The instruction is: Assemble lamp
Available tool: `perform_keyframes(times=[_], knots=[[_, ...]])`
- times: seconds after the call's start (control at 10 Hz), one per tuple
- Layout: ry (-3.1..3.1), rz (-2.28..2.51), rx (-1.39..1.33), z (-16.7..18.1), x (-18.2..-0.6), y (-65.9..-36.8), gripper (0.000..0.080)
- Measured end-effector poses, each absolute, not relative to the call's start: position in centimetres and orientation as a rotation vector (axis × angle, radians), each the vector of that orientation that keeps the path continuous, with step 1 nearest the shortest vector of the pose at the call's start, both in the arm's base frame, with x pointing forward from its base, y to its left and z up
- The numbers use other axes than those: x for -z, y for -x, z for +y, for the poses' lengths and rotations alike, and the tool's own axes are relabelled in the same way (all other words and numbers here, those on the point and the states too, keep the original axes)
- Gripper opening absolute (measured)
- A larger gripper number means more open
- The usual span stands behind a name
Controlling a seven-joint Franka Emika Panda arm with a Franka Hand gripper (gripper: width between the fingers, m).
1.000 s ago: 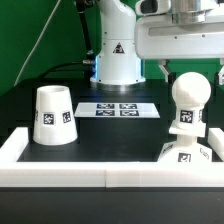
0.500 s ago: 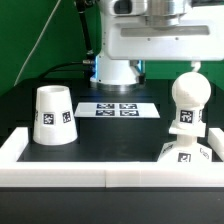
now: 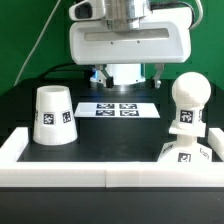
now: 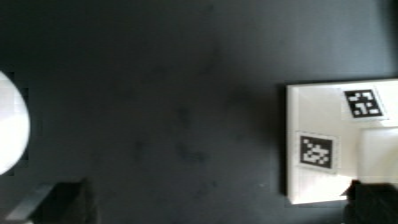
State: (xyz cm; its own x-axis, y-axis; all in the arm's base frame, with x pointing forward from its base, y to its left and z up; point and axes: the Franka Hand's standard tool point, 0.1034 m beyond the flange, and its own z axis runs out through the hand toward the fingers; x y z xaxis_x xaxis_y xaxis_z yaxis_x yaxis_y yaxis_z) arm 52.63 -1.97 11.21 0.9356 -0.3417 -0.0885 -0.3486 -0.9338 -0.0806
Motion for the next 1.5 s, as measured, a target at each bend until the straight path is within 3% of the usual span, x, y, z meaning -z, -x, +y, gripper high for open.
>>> perform_keyframes(times=[0.2,0.5,0.9,1.1,1.5], knots=[[3.094,0.234,-0.095,-4.7,-11.6,-52.4,0.0699],[3.150,0.161,0.006,-7.9,-11.8,-51.6,0.0699],[3.149,0.171,0.009,-9.2,-12.1,-51.8,0.0699],[3.142,0.194,0.017,-10.0,-12.3,-50.3,0.0699],[3.138,0.159,-0.004,-11.6,-11.3,-49.0,0.0699]])
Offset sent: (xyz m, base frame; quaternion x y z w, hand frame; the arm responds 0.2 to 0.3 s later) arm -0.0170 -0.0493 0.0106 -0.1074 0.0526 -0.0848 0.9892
